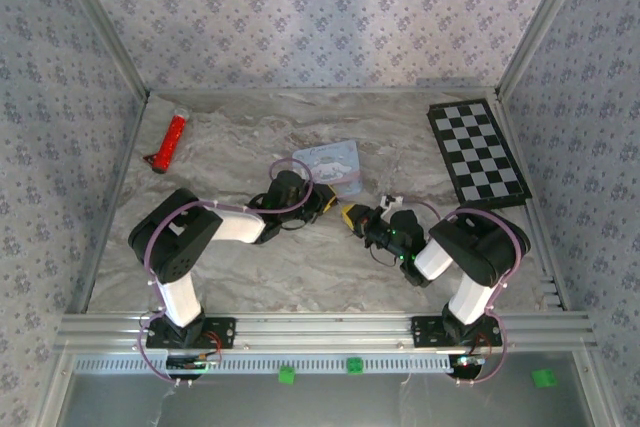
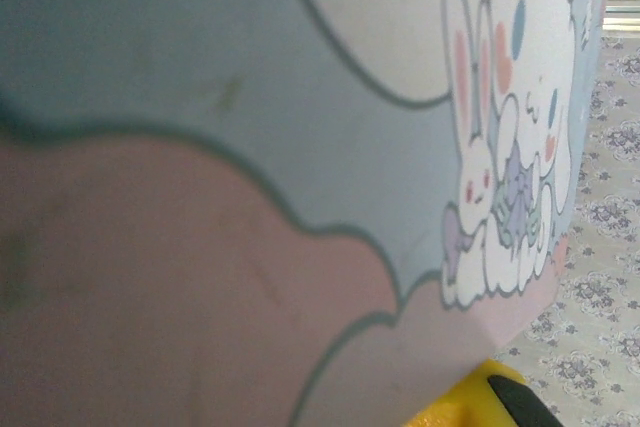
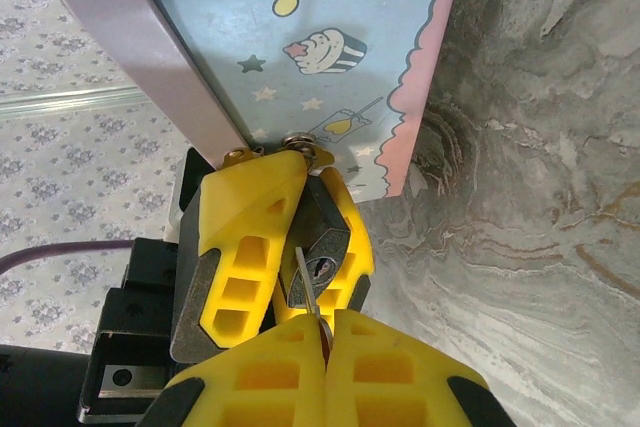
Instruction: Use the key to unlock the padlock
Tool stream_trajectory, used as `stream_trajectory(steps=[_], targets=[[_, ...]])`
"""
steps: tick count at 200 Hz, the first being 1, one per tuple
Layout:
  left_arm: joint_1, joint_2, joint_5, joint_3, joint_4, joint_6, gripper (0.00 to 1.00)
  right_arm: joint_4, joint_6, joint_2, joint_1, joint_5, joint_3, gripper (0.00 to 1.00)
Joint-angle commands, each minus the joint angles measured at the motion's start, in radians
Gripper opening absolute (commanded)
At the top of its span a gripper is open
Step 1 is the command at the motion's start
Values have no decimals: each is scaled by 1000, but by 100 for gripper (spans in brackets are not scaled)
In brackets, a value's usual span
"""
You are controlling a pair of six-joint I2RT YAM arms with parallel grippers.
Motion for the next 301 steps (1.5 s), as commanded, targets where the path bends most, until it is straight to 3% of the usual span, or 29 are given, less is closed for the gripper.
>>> stream_trajectory(steps=[1, 123, 301], targets=[[-6, 0, 22, 35, 56, -10, 5, -6, 0, 8, 15, 1, -6, 0], [-3, -2, 32, 45, 51, -5, 5, -32, 8, -47, 37, 24, -35, 0], [-10, -8, 35, 39, 59, -8, 5, -20, 18, 0, -1, -11, 28, 0]])
